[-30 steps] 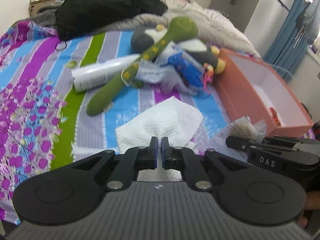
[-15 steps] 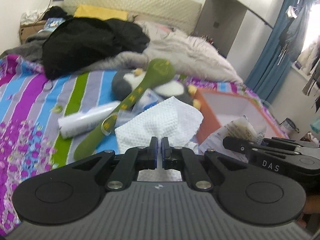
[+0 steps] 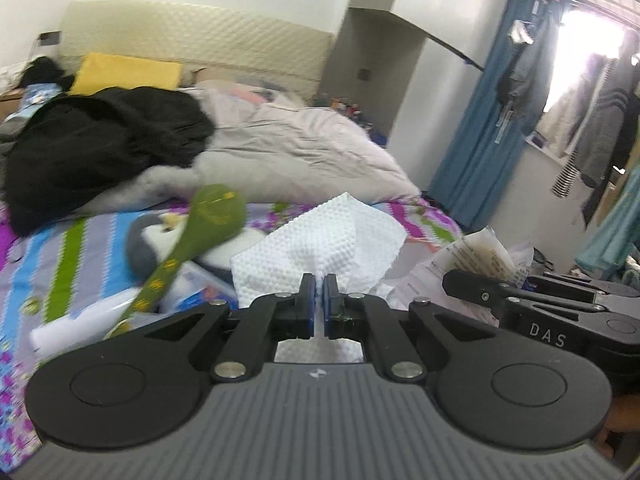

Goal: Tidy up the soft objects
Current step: 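Carry the tissue and paper packet with both tools over the pink box, then open both tools to drop the tissue and paper packet into the box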

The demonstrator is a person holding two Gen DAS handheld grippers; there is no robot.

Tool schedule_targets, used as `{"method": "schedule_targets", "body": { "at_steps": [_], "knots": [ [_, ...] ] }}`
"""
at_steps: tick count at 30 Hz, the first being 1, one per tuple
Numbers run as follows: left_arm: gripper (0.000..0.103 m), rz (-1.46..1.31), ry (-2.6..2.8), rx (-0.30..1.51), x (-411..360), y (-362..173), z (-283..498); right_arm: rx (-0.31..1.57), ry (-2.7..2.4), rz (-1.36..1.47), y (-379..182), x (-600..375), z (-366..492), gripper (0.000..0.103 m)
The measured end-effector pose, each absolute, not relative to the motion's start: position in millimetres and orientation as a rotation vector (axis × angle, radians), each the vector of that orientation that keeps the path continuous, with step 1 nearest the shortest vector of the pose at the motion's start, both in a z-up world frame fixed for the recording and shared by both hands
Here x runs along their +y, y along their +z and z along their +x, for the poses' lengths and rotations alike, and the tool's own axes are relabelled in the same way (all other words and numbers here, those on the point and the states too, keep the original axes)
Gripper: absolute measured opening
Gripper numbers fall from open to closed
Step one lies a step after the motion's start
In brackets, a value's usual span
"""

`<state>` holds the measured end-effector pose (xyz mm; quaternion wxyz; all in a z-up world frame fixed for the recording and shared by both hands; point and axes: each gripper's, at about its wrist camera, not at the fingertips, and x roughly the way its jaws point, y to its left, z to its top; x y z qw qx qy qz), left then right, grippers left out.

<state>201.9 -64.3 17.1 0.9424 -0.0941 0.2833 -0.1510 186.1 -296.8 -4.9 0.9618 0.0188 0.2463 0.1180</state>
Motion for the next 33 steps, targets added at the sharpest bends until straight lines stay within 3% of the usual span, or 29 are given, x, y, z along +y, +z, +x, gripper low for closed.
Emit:
{"method": "schedule_targets", "body": {
  "at_steps": [11,26,33],
  "knots": [
    [0.005,-0.184,-0.462,0.655,-172.5,-1.6,281.1,0.624,0.067,0.114,-46.2,-388.2,232.0,0.022],
    [0.005,-0.146,-0.544,0.973,-284.3,-138.1,388.9,0.931,0.001,0.189,-163.5,-448.3,282.9,0.023],
    [0.007,-0.124,-0.553,1.037,-298.0,-170.1,402.8,0.988,-0.007,0.262,-187.1,-461.6,287.7,0.028]
  ]
}}
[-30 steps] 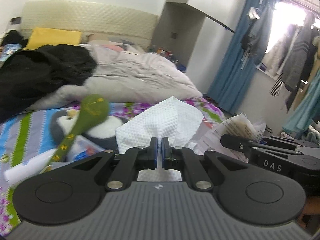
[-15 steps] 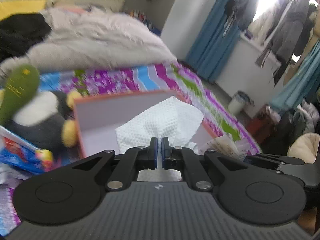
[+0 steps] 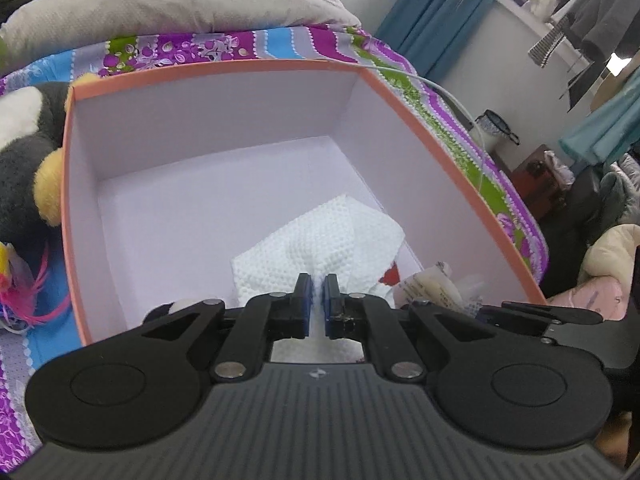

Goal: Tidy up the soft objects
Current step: 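Open both tools to drop the tissue and paper packet into the box, then withdraw both tools from the box back toward the pile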

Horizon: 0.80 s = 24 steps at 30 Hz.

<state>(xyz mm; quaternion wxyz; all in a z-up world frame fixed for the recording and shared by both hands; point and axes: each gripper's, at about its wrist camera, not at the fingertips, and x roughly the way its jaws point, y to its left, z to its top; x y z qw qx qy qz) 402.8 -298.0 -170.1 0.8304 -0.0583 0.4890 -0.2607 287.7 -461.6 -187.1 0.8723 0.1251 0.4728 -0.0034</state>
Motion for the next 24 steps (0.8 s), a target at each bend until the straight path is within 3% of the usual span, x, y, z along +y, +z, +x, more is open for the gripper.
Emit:
{"method": "schedule_targets", "body": {
  "at_steps": [2,5,24],
  "knots": [
    [0.015,-0.11,-0.538,1.039,-299.4,-168.9,405.0,0.983,-0.01,0.267,-184.4,-462.9,287.8,0.049],
    [0.034,-0.133,-0.541,1.038,-292.4,-161.3,401.2,0.95,-0.021,0.277,-174.2,-464.1,283.6,0.054],
    [0.034,-0.124,-0.471,0.712,-204.5,-13.1,268.1,0.672,0.062,0.207,-50.0,-407.0,197.4,0.054]
  ]
}}
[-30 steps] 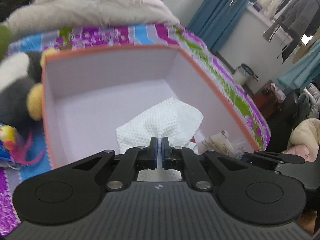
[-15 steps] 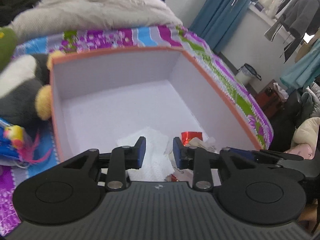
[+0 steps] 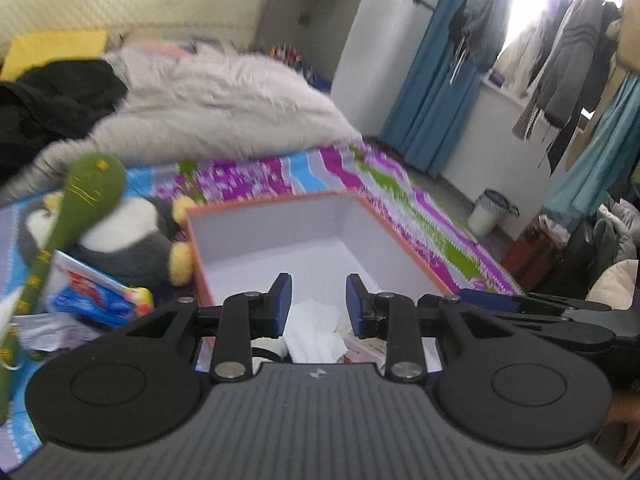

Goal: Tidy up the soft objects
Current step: 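Withdraw both tools from the box back toward the pile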

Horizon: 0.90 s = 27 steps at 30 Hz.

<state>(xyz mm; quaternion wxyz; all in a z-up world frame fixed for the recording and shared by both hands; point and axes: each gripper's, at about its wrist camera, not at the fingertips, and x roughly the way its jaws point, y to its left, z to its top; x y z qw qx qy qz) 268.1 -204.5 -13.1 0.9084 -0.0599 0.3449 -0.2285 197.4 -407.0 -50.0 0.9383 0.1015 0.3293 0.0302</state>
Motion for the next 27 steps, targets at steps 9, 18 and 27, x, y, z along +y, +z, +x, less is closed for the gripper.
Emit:
{"method": "schedule_targets", "body": {
  "at_steps": [9,18,27],
  "knots": [
    [0.034,-0.132,-0.425,0.593,-141.5,26.0,176.3,0.575,0.094,0.199,-14.4,-366.7,132.0,0.054],
    [0.034,-0.153,-0.376,0.572,-88.7,19.5,106.3,0.531,0.152,0.209,-13.0,-326.2,85.7,0.054],
    [0.034,-0.208,-0.302,0.607,-52.2,-9.1,77.0,0.553,0.223,0.152,-32.9,-291.8,65.5,0.054]
  ]
}}
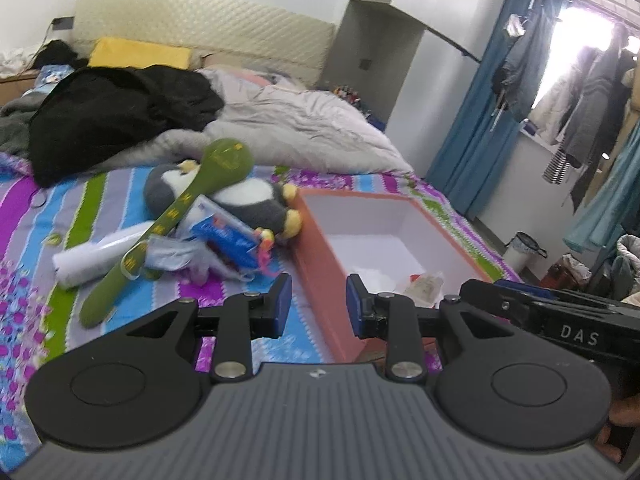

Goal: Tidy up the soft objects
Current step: 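Withdraw both tools from the box back toward the pile, then grasp the clear plastic with the left tool while the right grasps the yellow bird toy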

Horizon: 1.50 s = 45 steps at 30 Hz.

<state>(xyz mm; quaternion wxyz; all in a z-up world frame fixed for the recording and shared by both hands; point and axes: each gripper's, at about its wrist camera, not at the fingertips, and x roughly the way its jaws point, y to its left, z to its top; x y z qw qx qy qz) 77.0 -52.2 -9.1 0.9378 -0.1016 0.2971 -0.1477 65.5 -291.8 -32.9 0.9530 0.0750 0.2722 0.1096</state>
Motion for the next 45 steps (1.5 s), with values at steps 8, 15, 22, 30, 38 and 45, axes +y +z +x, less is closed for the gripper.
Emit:
{"method": "schedule_targets", "body": {
  "at_steps": [8,15,22,30,38,45],
  "knots": [
    [0.034,-0.237,-0.223,0.62,-26.8,-30.1,57.2,0.567,0.285,0.122,-47.7,-264.4,53.3,0.054],
    [0.034,-0.282,-0.15,0.665,1.3,-57.1,56.7,0.607,0.295,0.137,-61.3,-248.2,63.7,0.054],
    [0.041,-0.277,-0.113,0.711,13.9,-89.0,96.4,0.662,0.276,0.16,-81.9,-230.8,113.7,0.054],
    [0.044,-0.271,-0.098,0.778,24.4,-143.9,199.1,0.76,0.298,0.13,-118.8,-206.4,226.4,0.053],
    [0.044,-0.232,-0.098,0.858,25.1,-174.8,265.9,0.738,0.287,0.126,-138.3,-195.1,277.0,0.053],
    [0.044,-0.252,-0.124,0.783,14.5,-226.3,274.4,0.667,0.258,0.124,-173.3,-191.9,280.0,0.053]
  ]
}}
